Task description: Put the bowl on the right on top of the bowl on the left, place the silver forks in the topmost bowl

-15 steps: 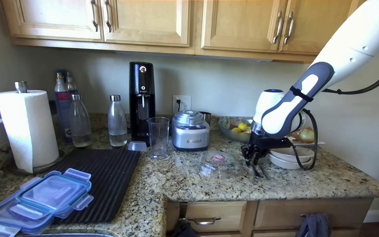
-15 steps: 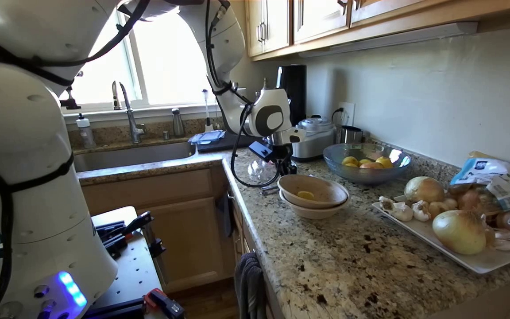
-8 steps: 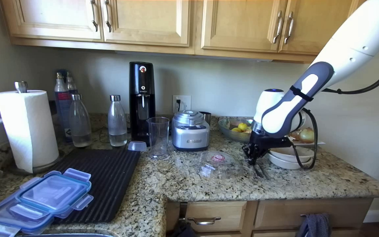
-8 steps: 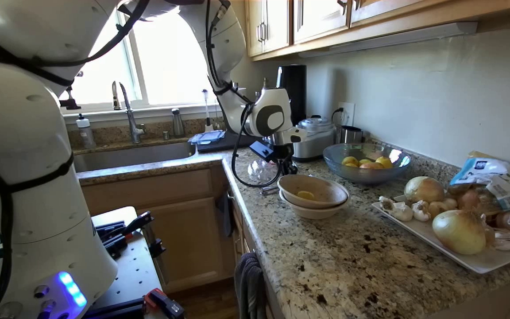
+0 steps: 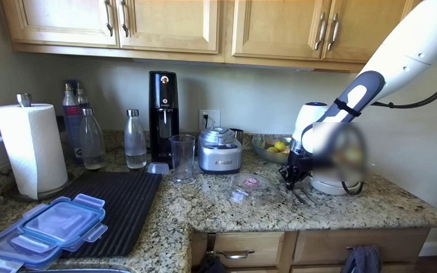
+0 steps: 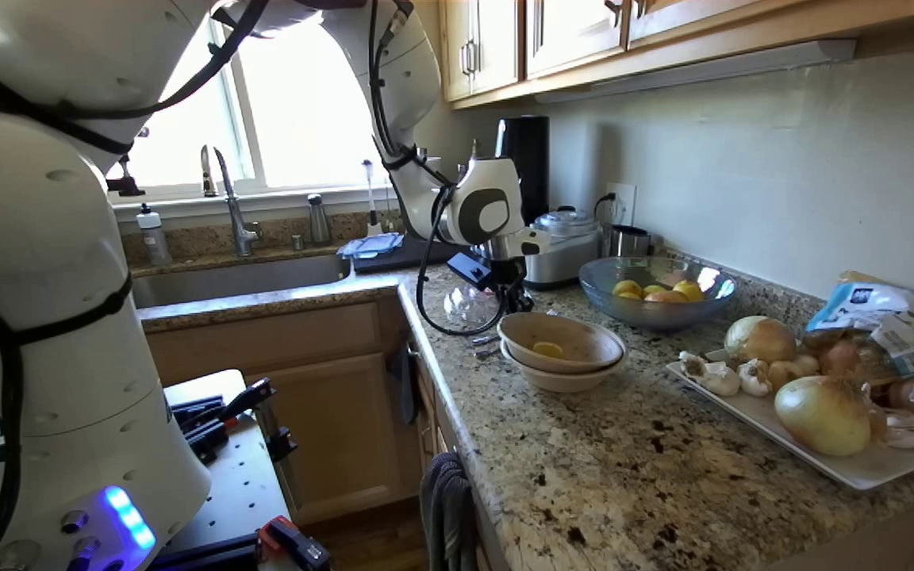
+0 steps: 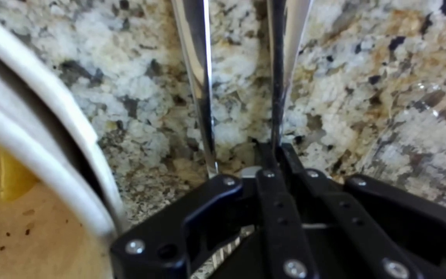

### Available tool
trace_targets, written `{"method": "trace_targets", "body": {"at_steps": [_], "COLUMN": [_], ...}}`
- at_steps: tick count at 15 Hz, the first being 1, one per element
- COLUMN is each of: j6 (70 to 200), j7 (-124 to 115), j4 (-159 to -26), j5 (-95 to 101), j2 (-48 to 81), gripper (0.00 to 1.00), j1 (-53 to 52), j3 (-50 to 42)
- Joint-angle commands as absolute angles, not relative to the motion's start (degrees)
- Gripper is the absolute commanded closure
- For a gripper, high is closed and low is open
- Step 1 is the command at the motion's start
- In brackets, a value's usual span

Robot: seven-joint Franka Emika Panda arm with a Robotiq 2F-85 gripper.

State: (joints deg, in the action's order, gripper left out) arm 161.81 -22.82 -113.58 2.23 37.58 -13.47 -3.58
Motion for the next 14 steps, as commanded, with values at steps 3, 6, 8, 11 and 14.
{"method": "trace_targets", "body": {"at_steps": [3, 6, 8, 11, 14], "j6": [168.62, 169.84, 168.51, 165.57, 160.16], "j7": [-21.50, -22.15, -22.46, -23.26, -23.71], "j4": [-121.46, -125.07, -126.92, -128.60, -129.06], "j5": [1.37, 1.94, 2.32, 3.76, 5.18], "j2": [30.77, 26.14, 22.69, 18.22, 14.07], "gripper": [0.93, 0.93, 0.93, 0.93, 0.93], "j1": [-15.78, -18.32, -19.42, -20.75, -19.96], "j3": [-3.45, -4.58, -4.85, -5.69, -5.16]}}
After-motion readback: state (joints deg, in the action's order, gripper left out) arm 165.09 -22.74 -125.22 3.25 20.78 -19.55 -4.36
